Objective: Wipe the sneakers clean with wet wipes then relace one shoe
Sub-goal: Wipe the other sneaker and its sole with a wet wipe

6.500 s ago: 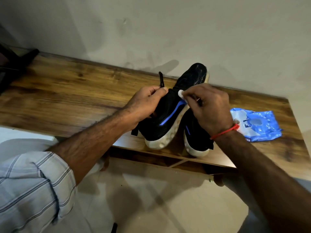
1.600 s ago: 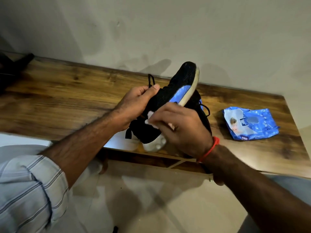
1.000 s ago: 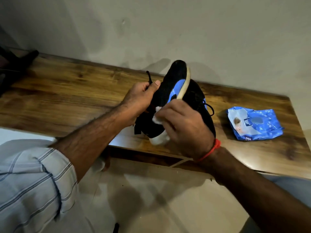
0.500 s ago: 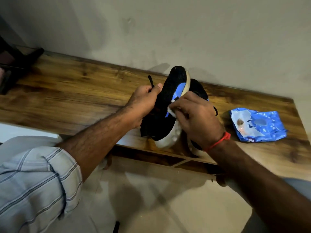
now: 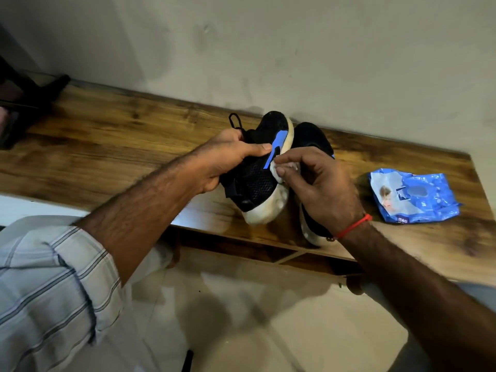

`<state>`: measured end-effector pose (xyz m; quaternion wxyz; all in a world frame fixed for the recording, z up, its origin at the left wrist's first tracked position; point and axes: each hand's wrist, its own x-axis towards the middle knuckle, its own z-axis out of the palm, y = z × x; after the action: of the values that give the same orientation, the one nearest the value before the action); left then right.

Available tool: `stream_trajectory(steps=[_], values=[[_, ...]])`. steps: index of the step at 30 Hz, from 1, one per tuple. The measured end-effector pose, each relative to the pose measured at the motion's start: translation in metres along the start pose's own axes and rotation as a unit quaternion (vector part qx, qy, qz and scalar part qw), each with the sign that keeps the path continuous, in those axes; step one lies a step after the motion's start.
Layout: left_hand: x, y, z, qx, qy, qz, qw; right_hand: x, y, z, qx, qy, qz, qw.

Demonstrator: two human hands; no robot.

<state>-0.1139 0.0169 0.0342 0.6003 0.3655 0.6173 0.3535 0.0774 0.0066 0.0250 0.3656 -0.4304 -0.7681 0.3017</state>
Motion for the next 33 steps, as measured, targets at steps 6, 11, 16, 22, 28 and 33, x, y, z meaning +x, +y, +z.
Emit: stream_trajectory(steps=[6,11,16,22,28,33], values=[[0.011,-0.005,-0.001,-0.027,0.083,-0.029,0.996,-0.029,-0.019,0.030,-0.134,-0.123,-0.264,0.947],[0.013,-0.001,0.000,-0.070,0.107,-0.048,0.991,-0.020,-0.014,0.026,-0.202,-0.096,-0.306,0.925],[0.012,0.009,-0.001,-0.098,0.122,-0.052,0.986,-0.013,-0.014,0.021,-0.200,-0.007,-0.286,0.937],[0.008,0.003,0.002,-0.062,0.101,-0.066,0.991,0.015,-0.001,-0.003,-0.137,0.099,-0.121,0.978],[0.007,0.000,-0.001,-0.076,0.099,-0.072,0.990,0.009,-0.014,-0.006,-0.002,0.059,-0.050,0.997],[0.006,0.001,0.005,-0.072,0.113,-0.064,0.989,-0.014,-0.025,0.012,-0.113,-0.089,-0.195,0.970]])
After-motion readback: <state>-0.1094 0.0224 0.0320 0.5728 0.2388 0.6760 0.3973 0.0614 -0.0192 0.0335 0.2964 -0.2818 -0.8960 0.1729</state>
